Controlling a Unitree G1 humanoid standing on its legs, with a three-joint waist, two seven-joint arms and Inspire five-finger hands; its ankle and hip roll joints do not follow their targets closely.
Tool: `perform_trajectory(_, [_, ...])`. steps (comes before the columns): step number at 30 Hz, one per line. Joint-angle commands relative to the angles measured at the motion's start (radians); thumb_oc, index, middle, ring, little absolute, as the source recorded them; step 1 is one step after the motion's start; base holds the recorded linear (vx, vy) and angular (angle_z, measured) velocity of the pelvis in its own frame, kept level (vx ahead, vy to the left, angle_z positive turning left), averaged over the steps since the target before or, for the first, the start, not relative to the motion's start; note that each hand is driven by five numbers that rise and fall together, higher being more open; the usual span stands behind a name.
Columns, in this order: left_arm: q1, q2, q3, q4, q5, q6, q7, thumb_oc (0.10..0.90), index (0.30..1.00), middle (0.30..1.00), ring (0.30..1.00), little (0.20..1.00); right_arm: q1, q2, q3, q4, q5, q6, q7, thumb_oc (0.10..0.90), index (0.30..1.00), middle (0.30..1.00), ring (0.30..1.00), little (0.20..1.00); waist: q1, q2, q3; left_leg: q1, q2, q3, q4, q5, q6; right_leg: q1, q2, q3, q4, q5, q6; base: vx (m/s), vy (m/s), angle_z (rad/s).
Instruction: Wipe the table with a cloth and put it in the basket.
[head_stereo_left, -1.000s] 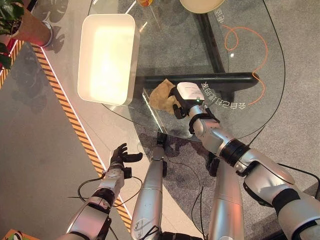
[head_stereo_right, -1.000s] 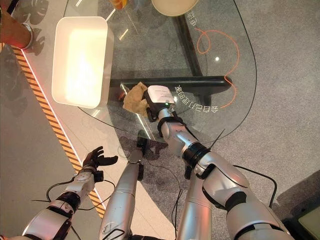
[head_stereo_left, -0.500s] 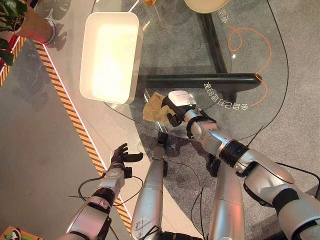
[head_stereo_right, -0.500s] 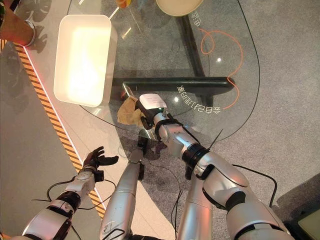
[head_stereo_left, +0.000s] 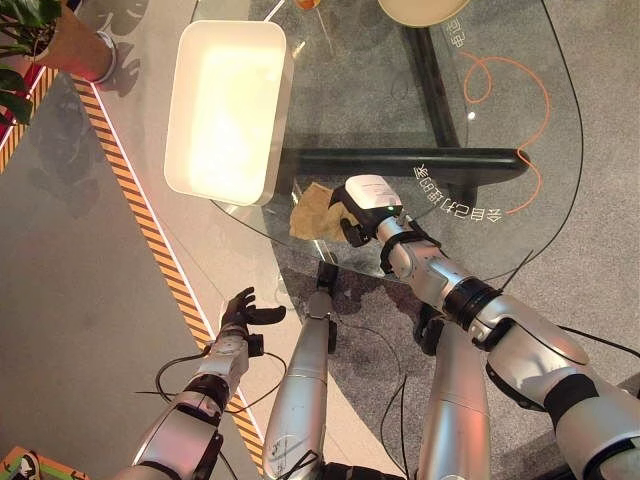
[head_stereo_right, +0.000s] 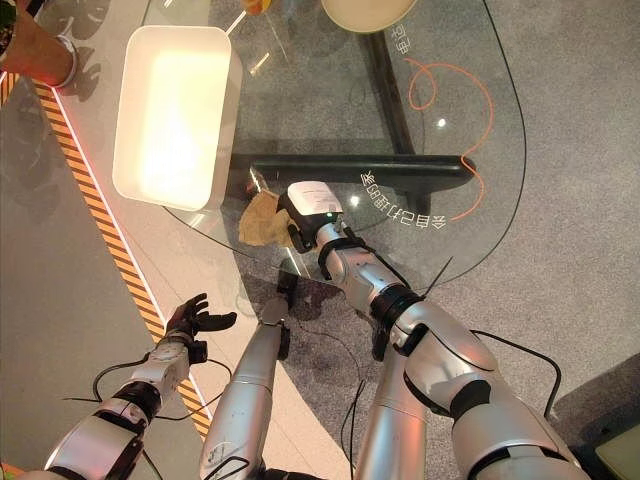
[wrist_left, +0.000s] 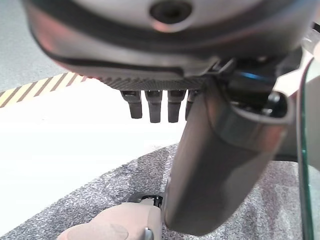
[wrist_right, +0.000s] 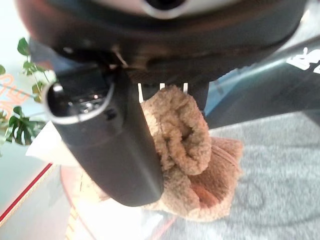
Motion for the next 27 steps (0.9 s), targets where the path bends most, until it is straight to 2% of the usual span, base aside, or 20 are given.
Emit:
perform_trajectory(1, [-0.007, 0.044, -0.040, 0.024, -0.003, -0.025, 0.010, 0.800, 0.900, 0.900, 0.900, 0.900, -0.214, -0.047, -0.113, 0.063, 0.027, -0.024, -0.217, 0.100, 0.300, 0.300, 0.300, 0.200, 0.008, 0.044, -0.010, -0.002, -0.135, 0.094, 0.199, -0.191, 0.147, 0.044, 0.018, -0.015, -0.226, 0.171, 0.043, -0.01, -0.018, 0.09])
perform_trajectory(2, [-0.017, 0.047, -0.036, 0.022, -0.005, -0.025, 0.012, 0.800, 0.900, 0.900, 0.900, 0.900, -0.230, -0.060, -0.120, 0.067, 0.030, -0.022, -0.236, 0.100, 0.300, 0.300, 0.300, 0.200, 0.009, 0.043, -0.010, -0.028, -0.132, 0.095, 0.191, -0.162, 0.152, 0.023, 0.019, -0.024, -0.241, 0.202, 0.035, 0.05, -0.030, 0.10])
perform_trajectory(3, [-0.009, 0.055, -0.038, 0.022, -0.009, -0.021, 0.008, 0.800, 0.900, 0.900, 0.900, 0.900, -0.227, -0.086, -0.136, 0.076, 0.046, -0.017, -0.280, 0.100, 0.300, 0.300, 0.300, 0.200, 0.007, 0.039, -0.010, -0.010, -0.132, 0.093, 0.203, -0.195, 0.151, 0.036, 0.019, -0.018, -0.221, 0.171, 0.045, -0.02, -0.026, 0.11])
perform_trajectory(7, [-0.001, 0.069, -0.035, 0.013, -0.020, -0.020, 0.010, 0.800, 0.900, 0.900, 0.900, 0.900, -0.227, -0.150, -0.174, 0.058, 0.080, -0.003, -0.392, 0.100, 0.300, 0.300, 0.300, 0.200, 0.000, 0.031, -0.010, -0.020, -0.126, 0.093, 0.207, -0.202, 0.156, 0.027, 0.021, -0.022, -0.221, 0.169, 0.046, 0.00, -0.013, 0.05])
perform_trajectory(12, [0.001, 0.083, -0.033, 0.013, -0.039, -0.025, 0.002, 0.800, 0.900, 0.900, 0.900, 0.900, -0.232, -0.208, -0.196, 0.057, 0.089, 0.028, -0.466, 0.100, 0.300, 0.300, 0.300, 0.200, -0.011, 0.030, -0.010, -0.029, -0.122, 0.099, 0.211, -0.208, 0.159, 0.018, 0.024, -0.021, -0.223, 0.167, 0.044, -0.01, 0.004, 0.04])
perform_trajectory(21, [0.008, 0.110, -0.025, 0.011, -0.051, -0.025, -0.011, 0.800, 0.900, 0.900, 0.900, 0.900, -0.244, -0.302, -0.252, 0.190, 0.174, 0.057, -0.545, 0.100, 0.300, 0.300, 0.300, 0.200, -0.019, 0.023, -0.010, -0.037, -0.115, 0.104, 0.216, -0.218, 0.163, 0.014, 0.025, -0.025, -0.225, 0.162, 0.044, 0.00, 0.000, 0.00])
perform_trajectory(27, [0.012, 0.137, -0.011, 0.013, -0.064, -0.023, -0.020, 0.800, 0.900, 0.900, 0.900, 0.900, -0.210, -0.378, -0.354, 0.297, 0.261, 0.063, -0.590, 0.100, 0.300, 0.300, 0.300, 0.200, -0.035, 0.010, -0.010, -0.047, -0.106, 0.106, 0.223, -0.230, 0.167, 0.009, 0.034, -0.024, -0.229, 0.159, 0.044, 0.00, 0.000, 0.00])
